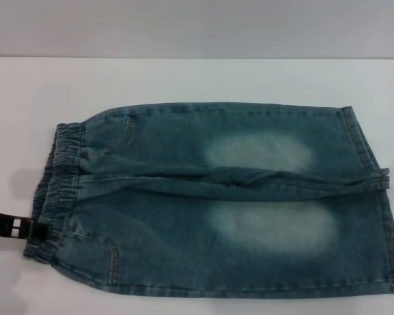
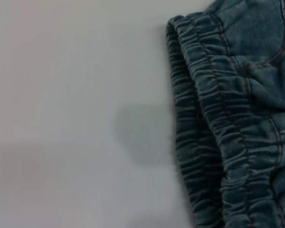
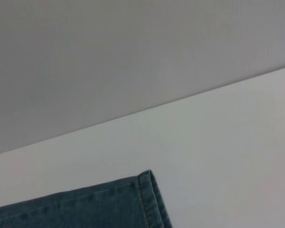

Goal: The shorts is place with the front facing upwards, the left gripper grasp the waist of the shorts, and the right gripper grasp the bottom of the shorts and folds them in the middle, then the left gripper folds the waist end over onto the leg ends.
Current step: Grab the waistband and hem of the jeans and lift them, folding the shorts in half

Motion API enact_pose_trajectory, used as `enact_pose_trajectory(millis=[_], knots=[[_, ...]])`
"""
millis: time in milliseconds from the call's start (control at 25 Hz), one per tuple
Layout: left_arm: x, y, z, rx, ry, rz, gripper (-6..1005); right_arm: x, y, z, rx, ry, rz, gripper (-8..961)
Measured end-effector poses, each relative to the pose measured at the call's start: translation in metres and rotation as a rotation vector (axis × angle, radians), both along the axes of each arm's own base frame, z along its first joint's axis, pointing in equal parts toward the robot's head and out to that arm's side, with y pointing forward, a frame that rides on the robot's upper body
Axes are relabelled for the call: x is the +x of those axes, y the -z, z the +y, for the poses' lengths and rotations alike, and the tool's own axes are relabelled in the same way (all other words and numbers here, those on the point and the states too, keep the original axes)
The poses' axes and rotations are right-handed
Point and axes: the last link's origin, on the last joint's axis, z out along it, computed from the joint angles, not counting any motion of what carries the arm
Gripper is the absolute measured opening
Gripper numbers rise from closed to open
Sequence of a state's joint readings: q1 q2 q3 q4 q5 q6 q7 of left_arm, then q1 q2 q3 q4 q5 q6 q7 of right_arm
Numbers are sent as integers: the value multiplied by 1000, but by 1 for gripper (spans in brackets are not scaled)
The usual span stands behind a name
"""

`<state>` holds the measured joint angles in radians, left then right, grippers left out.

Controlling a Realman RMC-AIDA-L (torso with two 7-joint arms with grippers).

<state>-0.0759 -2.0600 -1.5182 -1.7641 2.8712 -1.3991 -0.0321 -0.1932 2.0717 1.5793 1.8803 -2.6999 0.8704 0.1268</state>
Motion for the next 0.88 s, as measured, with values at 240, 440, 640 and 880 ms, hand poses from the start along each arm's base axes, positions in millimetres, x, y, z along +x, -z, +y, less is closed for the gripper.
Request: enact_pose_trajectory(millis=[240,440,640,880], knots=[[9,7,0,-33,-2,-4,739,3,1,3,-6,3,-19,729],[17,15,0,-60,-7,-8,720,5,0,4,-11,2,-40,726],[21,18,-1,-56,-24,-16,700,9,-5,8,-5,3,-53,722],[25,22,-3,-58,-38,-17,677,5,-7,14,-8,-21,-67,718]])
